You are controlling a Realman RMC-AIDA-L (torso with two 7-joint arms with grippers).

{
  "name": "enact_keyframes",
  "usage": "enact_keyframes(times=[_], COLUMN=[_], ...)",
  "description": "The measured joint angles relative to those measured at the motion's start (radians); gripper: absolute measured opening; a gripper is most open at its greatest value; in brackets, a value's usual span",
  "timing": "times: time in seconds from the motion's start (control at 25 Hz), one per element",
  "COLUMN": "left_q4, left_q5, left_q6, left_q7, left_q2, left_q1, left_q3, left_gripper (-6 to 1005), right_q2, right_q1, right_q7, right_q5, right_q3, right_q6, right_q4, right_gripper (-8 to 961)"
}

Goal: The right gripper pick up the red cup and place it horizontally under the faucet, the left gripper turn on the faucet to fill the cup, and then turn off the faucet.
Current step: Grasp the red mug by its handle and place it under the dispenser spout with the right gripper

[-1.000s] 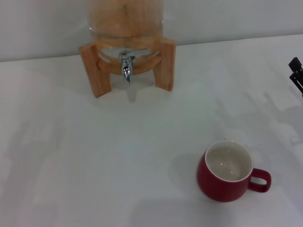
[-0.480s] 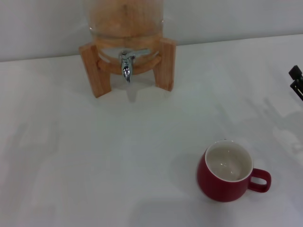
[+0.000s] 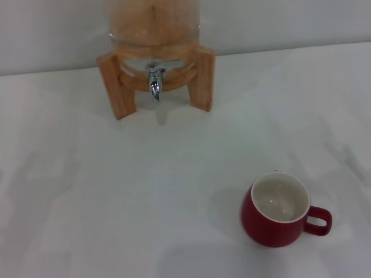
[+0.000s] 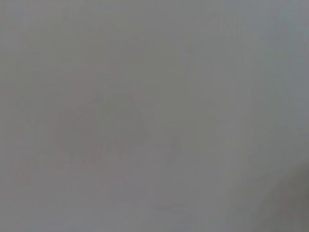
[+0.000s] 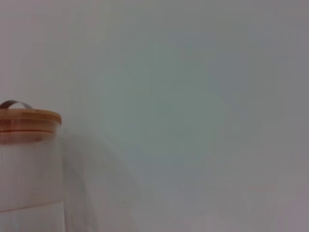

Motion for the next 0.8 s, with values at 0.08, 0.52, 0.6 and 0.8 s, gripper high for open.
enact_keyframes(times=[0.08, 0.52, 0.6, 0.8], left_q4=[0.000, 0.000, 0.000, 0.000], left_q5=[0.005, 0.010, 0.010, 0.010], left_q6=[0.000, 0.004, 0.004, 0.004], left_q7=[0.002, 0.003, 0.003, 0.004], left_q2=[0.000, -0.002, -0.003, -0.003], left_q1=[0.001, 0.007, 0.007, 0.008], left_q3=[0.000, 0.009, 0.010, 0.011], left_gripper=[772, 772, 772, 772], right_q2=[0.000, 0.000, 0.000, 0.000], right_q1=[-0.013, -0.063, -0.067, -0.073], right_q7=[0.030, 0.076, 0.077, 0.077], right_q5=[0.000, -0.084, -0.113, -0.164], right_q3=[-0.007, -0.025, -0.025, -0.025], right_q6=[-0.038, -0.112, -0.113, -0.114], right_q4=[0.033, 0.102, 0.106, 0.116], right_gripper=[781, 780, 780, 780])
